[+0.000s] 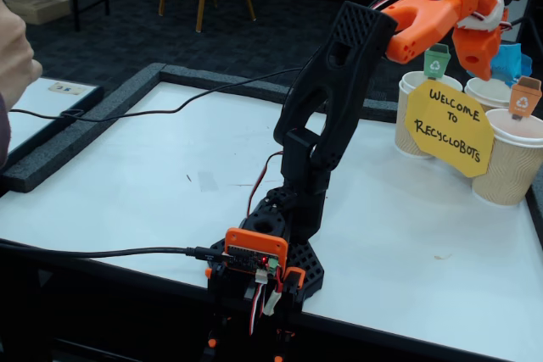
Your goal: Sort rubbish by color.
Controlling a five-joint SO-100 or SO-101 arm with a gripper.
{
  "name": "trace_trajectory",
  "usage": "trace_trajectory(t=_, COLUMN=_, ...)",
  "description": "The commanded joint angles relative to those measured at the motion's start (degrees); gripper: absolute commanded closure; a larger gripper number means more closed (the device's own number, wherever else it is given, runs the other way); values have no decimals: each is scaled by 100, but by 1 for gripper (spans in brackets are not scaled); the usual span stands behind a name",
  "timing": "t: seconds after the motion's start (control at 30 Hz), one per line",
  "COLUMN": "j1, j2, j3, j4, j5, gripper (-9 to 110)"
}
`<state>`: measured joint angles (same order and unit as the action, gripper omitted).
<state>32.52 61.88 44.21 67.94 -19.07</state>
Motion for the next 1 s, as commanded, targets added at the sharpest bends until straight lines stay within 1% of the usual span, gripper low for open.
trace_trajectory(t=0.0, j1=158, j2=290, j3=-888, j4=-176, j5=-149, gripper=88)
trace_trajectory(t=0.2, j1=158, j2=290, j3=-888, j4=-185, j5=-149, gripper=84)
trace_trajectory(t=0.63, j1=149, j2=290, j3=-817, j4=-325, j5=-185, gripper=81)
trace_trajectory(t=0.83, j1=149, j2=290, j3=-492, j4=-431, j5=-211, gripper=76)
trace_trajectory(t=0.87, j1=132, j2=290, j3=-492, j4=-281, j5=-431, gripper=76)
trace_trajectory(t=0.93, j1=132, j2=290, j3=-492, j4=-343, j5=-510, gripper=77)
trace_trajectory(t=0.97, j1=132, j2=290, j3=-475, j4=-334, j5=-510, gripper=81)
